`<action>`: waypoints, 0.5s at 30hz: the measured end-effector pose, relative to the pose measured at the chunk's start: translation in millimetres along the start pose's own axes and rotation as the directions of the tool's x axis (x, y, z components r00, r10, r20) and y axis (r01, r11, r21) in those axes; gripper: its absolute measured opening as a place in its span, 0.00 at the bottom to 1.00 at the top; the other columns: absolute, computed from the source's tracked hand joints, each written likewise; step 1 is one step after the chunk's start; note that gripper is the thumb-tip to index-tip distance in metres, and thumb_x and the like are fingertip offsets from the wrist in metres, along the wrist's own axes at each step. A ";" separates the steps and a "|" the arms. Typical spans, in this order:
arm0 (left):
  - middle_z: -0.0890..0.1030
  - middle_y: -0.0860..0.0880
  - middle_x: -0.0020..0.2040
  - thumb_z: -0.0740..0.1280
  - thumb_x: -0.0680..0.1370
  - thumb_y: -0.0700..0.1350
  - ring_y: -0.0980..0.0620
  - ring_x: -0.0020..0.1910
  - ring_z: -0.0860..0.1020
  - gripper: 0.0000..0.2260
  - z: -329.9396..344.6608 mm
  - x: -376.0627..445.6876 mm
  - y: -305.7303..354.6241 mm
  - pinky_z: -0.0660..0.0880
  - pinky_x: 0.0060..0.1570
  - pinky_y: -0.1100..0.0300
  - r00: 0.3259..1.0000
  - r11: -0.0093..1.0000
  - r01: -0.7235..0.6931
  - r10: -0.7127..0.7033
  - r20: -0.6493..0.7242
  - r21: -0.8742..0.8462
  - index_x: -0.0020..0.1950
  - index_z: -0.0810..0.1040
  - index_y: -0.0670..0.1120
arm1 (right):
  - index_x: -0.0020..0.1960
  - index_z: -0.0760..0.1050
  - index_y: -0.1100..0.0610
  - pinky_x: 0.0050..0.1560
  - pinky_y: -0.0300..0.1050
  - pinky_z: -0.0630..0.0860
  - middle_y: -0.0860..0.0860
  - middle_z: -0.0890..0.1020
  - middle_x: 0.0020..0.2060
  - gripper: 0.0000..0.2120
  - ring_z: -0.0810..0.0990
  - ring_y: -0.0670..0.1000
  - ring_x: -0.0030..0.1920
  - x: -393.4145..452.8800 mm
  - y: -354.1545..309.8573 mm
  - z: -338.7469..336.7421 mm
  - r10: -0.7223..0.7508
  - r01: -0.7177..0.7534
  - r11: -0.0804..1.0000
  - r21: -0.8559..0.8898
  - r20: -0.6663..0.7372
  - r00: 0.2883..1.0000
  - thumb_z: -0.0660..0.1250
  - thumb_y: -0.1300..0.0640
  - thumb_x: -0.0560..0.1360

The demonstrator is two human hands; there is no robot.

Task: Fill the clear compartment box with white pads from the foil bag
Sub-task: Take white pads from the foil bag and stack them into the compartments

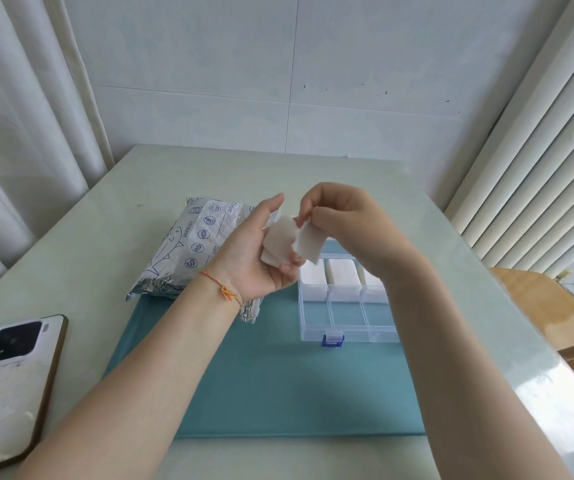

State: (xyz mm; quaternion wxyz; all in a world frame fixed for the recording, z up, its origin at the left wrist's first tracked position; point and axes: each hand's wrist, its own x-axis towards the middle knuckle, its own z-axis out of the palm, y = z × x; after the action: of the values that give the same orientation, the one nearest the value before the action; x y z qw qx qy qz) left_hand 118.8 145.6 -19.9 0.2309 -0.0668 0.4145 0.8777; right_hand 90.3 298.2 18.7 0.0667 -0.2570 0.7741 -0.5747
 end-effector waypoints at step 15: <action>0.77 0.46 0.41 0.69 0.69 0.39 0.51 0.39 0.75 0.07 -3.9 6.0 -5.6 0.75 0.32 0.62 0.988 0.986 -0.142 0.136 -0.069 -0.089 0.43 0.73 0.47 | 0.42 0.77 0.55 0.39 0.42 0.69 0.53 0.77 0.36 0.14 0.73 0.49 0.36 1.2 -0.6 7.5 0.029 -0.037 0.996 -0.078 -0.105 0.994 0.56 0.69 0.72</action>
State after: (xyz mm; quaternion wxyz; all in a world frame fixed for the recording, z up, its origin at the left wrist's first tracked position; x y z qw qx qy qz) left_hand 115.8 147.8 -28.1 0.1525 -0.0760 0.3834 0.9077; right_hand 92.5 291.1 17.0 0.0256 -0.2165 0.8029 -0.5548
